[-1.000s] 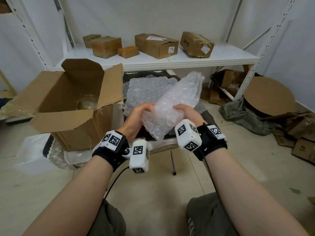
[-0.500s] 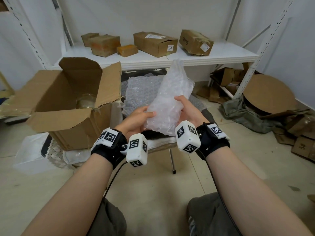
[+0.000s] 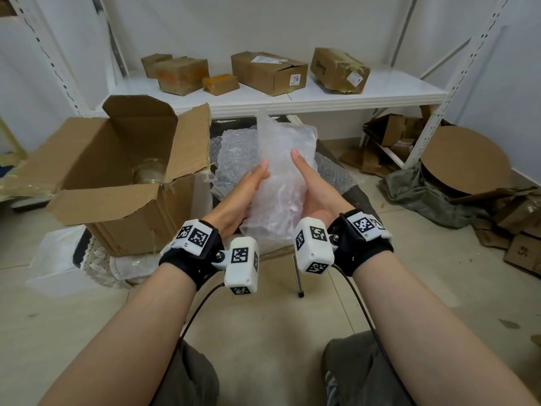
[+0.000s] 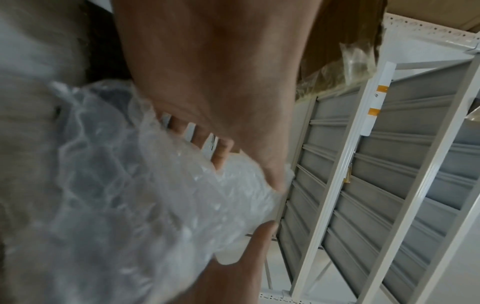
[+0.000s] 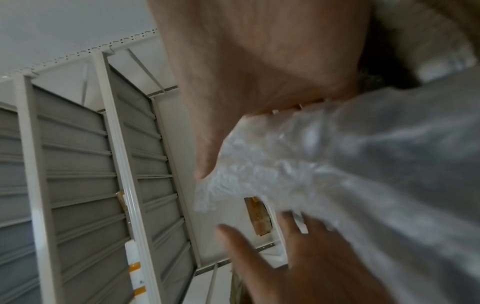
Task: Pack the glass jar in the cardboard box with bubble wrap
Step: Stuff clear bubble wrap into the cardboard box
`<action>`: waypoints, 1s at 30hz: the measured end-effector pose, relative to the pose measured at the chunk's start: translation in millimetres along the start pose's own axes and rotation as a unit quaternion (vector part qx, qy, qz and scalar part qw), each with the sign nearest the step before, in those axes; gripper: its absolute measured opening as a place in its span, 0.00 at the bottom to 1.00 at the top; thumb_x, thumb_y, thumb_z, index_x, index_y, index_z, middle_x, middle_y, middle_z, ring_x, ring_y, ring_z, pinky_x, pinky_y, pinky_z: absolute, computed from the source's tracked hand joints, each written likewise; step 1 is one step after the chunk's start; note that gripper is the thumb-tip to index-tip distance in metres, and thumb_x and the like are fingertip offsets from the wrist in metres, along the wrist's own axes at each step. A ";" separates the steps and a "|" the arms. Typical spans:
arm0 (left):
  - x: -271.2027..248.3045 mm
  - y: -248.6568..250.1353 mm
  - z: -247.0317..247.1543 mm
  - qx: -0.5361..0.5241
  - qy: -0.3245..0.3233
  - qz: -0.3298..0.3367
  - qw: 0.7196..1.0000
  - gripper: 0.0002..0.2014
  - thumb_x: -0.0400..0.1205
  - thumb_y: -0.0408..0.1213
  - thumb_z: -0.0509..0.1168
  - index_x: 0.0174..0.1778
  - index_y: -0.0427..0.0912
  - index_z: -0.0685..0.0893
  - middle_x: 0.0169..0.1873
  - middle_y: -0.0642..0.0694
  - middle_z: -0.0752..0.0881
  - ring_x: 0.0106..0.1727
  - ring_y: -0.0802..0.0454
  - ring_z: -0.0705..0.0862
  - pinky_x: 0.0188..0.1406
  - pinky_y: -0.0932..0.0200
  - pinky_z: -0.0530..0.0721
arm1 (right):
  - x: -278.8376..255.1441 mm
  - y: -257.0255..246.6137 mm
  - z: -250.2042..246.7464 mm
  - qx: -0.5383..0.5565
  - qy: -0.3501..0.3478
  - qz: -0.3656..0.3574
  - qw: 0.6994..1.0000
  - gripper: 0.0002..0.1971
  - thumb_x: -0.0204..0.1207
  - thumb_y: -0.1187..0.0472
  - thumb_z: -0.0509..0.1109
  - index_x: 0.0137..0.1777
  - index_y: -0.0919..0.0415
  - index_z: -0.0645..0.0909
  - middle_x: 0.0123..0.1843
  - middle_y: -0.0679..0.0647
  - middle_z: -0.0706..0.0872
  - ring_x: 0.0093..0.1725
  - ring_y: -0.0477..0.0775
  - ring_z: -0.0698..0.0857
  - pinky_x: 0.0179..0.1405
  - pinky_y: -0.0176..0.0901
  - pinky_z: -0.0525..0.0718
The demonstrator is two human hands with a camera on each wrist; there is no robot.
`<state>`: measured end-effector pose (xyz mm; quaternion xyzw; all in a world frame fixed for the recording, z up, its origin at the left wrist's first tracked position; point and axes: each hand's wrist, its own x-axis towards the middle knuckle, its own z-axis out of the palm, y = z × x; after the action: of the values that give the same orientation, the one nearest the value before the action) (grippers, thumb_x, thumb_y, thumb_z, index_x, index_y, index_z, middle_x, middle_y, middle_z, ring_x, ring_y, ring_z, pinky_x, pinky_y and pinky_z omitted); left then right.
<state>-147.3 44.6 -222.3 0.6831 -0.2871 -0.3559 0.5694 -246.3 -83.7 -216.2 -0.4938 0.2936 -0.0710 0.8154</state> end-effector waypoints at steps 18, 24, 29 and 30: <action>11.7 -1.6 -28.7 -0.062 0.083 -0.022 0.994 0.13 0.90 0.31 0.52 0.52 0.45 0.82 0.47 0.46 0.86 0.44 0.54 0.86 0.41 0.62 0.87 | -7.3 -13.1 -16.7 -0.083 0.178 -0.005 0.980 0.06 0.78 0.59 0.69 0.47 0.61 0.77 0.51 0.62 0.84 0.49 0.63 0.85 0.54 0.56 0.85; 9.9 1.1 -26.9 -0.052 0.088 -0.033 0.994 0.13 0.90 0.33 0.53 0.57 0.43 0.84 0.50 0.44 0.88 0.51 0.49 0.88 0.45 0.58 0.86 | -9.4 -12.2 -16.9 -0.042 0.156 -0.014 0.987 0.18 0.80 0.49 0.66 0.64 0.60 0.79 0.59 0.60 0.89 0.55 0.63 0.89 0.58 0.58 0.87; 0.8 6.4 -16.8 -0.033 0.114 -0.025 0.993 0.18 0.85 0.52 0.61 0.62 0.42 0.84 0.40 0.54 0.87 0.34 0.63 0.88 0.41 0.63 0.86 | -11.1 -11.3 -16.3 -0.019 0.137 -0.019 0.990 0.24 0.78 0.50 0.62 0.68 0.64 0.80 0.61 0.63 0.89 0.58 0.65 0.89 0.64 0.64 0.82; 0.1 6.1 -16.7 -0.024 0.108 -0.028 0.993 0.23 0.81 0.58 0.64 0.63 0.44 0.84 0.44 0.56 0.87 0.41 0.62 0.86 0.46 0.64 0.82 | -12.3 -10.8 -13.7 -0.022 0.131 -0.029 0.991 0.22 0.80 0.52 0.64 0.69 0.64 0.80 0.61 0.64 0.90 0.61 0.67 0.89 0.65 0.67 0.82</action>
<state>-133.7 52.9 -214.7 0.7117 -0.1960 -0.3025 0.6030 -262.0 -94.7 -206.6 -0.5069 0.3846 -0.1522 0.7563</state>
